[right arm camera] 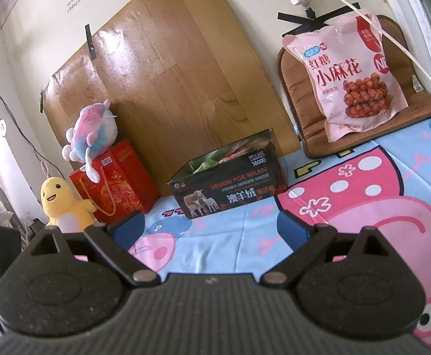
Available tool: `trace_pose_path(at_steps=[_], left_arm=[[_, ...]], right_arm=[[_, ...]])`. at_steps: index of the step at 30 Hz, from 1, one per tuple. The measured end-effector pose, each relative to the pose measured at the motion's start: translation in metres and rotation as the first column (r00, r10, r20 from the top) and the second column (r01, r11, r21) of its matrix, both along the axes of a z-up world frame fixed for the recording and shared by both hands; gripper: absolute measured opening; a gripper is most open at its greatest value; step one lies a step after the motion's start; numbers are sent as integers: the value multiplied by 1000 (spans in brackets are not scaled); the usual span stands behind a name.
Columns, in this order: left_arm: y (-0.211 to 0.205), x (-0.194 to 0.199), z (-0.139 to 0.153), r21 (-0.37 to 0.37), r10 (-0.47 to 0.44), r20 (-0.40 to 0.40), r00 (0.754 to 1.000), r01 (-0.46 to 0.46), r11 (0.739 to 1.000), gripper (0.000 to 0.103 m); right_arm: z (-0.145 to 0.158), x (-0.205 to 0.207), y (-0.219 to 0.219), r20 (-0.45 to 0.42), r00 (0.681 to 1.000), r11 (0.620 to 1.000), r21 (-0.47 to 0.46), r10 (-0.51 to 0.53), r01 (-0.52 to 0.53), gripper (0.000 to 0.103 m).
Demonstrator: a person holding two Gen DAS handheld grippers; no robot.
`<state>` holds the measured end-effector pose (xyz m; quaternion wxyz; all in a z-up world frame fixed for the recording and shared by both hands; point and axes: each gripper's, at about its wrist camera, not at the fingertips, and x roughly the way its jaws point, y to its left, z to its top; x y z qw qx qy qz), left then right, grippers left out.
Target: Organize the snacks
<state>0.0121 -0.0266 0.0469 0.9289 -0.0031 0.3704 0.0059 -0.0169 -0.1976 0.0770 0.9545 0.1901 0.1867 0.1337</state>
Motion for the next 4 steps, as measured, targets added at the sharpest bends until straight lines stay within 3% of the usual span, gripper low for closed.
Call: trace_pose_path(at_steps=[4], left_arm=[[-3, -3, 2, 11, -13, 23, 1000, 12, 1000, 103]], right_arm=[[-1, 1, -2, 1, 1000, 1000, 6, -6, 6, 98]])
